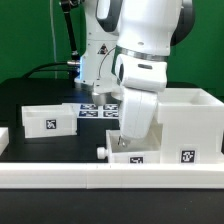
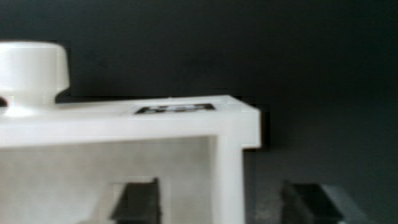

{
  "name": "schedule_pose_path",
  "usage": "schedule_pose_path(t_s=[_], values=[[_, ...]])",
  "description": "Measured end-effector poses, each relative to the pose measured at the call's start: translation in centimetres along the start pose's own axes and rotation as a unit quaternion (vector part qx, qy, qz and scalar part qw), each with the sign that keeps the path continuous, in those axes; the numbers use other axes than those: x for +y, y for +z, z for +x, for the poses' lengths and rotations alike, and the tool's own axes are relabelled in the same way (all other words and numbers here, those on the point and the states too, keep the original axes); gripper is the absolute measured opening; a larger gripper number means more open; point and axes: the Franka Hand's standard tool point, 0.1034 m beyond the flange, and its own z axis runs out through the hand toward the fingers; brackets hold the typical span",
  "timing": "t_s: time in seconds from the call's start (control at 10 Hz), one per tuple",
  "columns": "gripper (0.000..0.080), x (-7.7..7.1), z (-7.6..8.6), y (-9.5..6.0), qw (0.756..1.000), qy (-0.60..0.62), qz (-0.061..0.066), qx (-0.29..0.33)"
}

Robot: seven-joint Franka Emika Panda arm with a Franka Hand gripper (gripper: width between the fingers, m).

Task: Assemble drawer

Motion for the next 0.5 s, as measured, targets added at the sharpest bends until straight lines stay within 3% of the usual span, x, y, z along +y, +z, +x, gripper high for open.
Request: schedule_pose_path(t_s=[0.1,0.2,0.3,0.5], values=[[0.0467,0.0,0.0,0.0,1.0,0.0,0.0,0.0],[0.0467,0.2,0.1,-0.6,1.0,-0.001,-0.003,0.0],[0.0607,0.4,-0.1,-1.3,1.0,-0.002,-0.006,0.0],[0.0636,0.5,-1.2,-2.6,1.0,0.002,-0.012,-0.002]])
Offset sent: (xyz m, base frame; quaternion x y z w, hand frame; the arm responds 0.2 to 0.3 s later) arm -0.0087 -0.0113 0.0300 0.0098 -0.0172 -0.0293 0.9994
